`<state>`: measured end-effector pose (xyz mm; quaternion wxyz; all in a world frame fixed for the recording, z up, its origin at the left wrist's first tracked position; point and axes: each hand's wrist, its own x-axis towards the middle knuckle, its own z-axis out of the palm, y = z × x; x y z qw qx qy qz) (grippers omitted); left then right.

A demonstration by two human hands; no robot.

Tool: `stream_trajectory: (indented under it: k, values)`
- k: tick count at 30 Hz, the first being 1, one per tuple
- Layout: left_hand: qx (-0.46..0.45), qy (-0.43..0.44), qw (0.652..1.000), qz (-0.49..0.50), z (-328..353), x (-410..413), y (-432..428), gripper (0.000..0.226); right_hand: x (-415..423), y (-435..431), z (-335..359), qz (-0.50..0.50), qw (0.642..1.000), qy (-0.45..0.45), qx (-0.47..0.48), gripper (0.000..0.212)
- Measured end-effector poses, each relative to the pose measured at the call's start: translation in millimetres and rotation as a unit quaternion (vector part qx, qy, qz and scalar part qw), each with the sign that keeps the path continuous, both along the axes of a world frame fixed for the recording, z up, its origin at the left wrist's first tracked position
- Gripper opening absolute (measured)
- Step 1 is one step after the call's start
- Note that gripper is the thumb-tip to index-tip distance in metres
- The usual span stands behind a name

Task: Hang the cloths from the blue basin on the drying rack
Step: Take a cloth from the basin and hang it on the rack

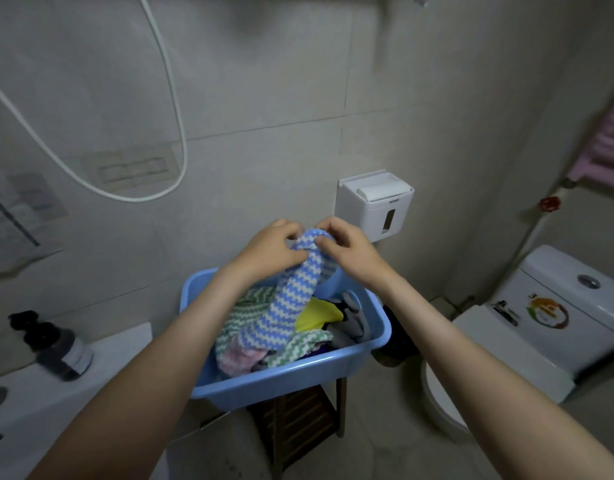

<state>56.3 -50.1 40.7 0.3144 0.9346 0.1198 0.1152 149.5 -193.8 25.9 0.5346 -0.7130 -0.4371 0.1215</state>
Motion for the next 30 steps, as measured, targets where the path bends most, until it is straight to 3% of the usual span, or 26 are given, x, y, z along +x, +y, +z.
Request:
stream_trajectory:
  k: [3, 8, 13, 17, 21, 24, 27, 30]
  values:
    - [-0.014, -0.034, 0.999, 0.022, 10.2, 3.6, -2.8, 0.020, 9.3, -7.2, 5.6, -0.040, 0.997, -0.054, -0.043, 0.004]
    - [0.019, -0.010, 0.999, 0.038, 17.6, 13.8, -2.6, 0.020, 17.5, -17.9, 16.8, -0.133, 0.988, -0.071, -0.035, 0.023]
    - [0.047, 0.020, 0.999, -0.011, 30.4, 26.2, 0.3, 0.029, 28.7, -37.5, 36.5, -0.201, 0.977, -0.076, 0.008, 0.016]
    - [-0.085, 0.019, 0.991, -0.101, 53.6, 36.0, -21.8, 0.028, 36.7, -60.5, 49.4, -0.240, 0.966, -0.086, 0.037, 0.018]
    - [-0.235, 0.029, 0.958, -0.163, 65.0, 49.4, -46.4, 0.021, 44.0, -92.5, 55.6, -0.268, 0.958, -0.102, 0.013, 0.020]
    - [-0.285, 0.045, 0.937, -0.198, 66.3, 62.9, -67.4, 0.023, 47.3, -121.2, 58.9, -0.274, 0.956, -0.108, 0.000, 0.021]
    - [-0.247, 0.084, 0.938, -0.226, 64.1, 79.1, -95.3, 0.013, 47.4, -154.1, 60.0, -0.282, 0.952, -0.116, -0.032, 0.018]
    - [-0.147, 0.073, 0.955, -0.248, 62.0, 97.1, -130.5, 0.015, 42.6, -197.6, 60.3, -0.280, 0.949, -0.119, -0.078, 0.018]
